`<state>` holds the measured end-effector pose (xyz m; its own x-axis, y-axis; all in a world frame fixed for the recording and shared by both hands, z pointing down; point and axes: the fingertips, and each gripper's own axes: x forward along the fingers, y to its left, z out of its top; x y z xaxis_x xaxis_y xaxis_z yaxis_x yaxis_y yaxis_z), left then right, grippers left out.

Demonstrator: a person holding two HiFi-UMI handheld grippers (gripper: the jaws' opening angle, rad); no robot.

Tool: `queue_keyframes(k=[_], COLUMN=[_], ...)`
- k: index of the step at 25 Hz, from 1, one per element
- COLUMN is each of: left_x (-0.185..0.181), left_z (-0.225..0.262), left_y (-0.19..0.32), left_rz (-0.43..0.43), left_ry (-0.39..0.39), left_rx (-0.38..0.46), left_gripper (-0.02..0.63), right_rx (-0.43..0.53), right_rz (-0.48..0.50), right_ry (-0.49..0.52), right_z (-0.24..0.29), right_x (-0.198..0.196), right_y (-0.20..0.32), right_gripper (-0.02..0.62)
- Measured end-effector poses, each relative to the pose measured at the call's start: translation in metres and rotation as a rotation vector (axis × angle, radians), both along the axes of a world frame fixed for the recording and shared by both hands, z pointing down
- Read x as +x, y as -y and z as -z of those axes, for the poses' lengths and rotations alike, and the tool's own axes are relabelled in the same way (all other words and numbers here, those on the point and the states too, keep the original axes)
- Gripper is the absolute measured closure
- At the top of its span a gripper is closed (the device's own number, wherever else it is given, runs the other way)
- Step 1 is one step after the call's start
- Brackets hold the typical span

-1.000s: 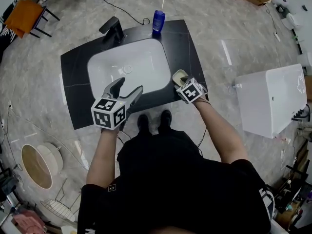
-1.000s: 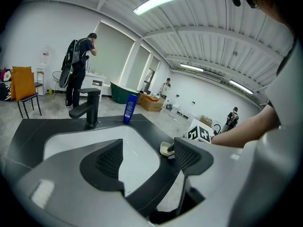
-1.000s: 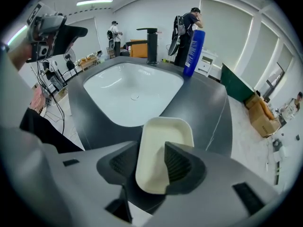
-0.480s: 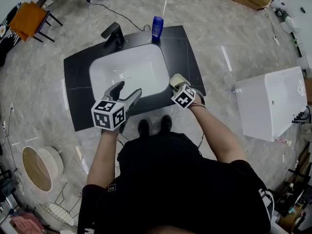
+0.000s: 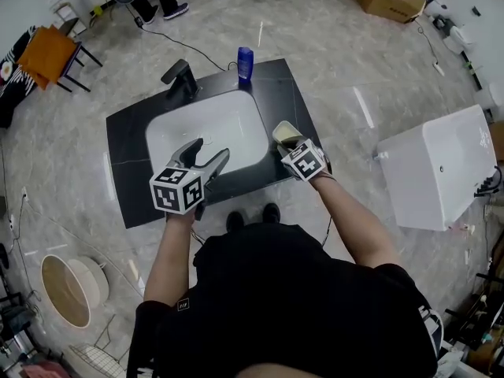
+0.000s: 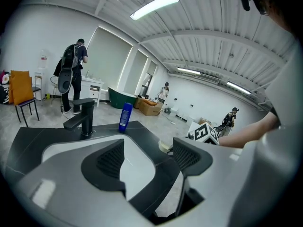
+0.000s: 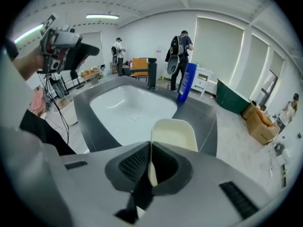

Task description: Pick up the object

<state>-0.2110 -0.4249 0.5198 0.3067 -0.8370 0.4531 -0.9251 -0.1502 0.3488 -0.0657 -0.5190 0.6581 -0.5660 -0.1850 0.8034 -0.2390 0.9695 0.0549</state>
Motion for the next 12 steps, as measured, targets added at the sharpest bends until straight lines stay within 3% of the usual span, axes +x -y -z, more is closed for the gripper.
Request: queue_keyframes(k=[12], left_x=[0.003], left_z=[0.023], left_y=[0.014], left_rz=[-0.019], left_ry=[0.036], left_rx=[0.045], left_gripper=[0.281], right_rx=[0.008], right_rz=[-0.054], right_ry=[0.212], right_z=[0.084], right_x=[0.004], right_y=[0.012], right_gripper=[0.571])
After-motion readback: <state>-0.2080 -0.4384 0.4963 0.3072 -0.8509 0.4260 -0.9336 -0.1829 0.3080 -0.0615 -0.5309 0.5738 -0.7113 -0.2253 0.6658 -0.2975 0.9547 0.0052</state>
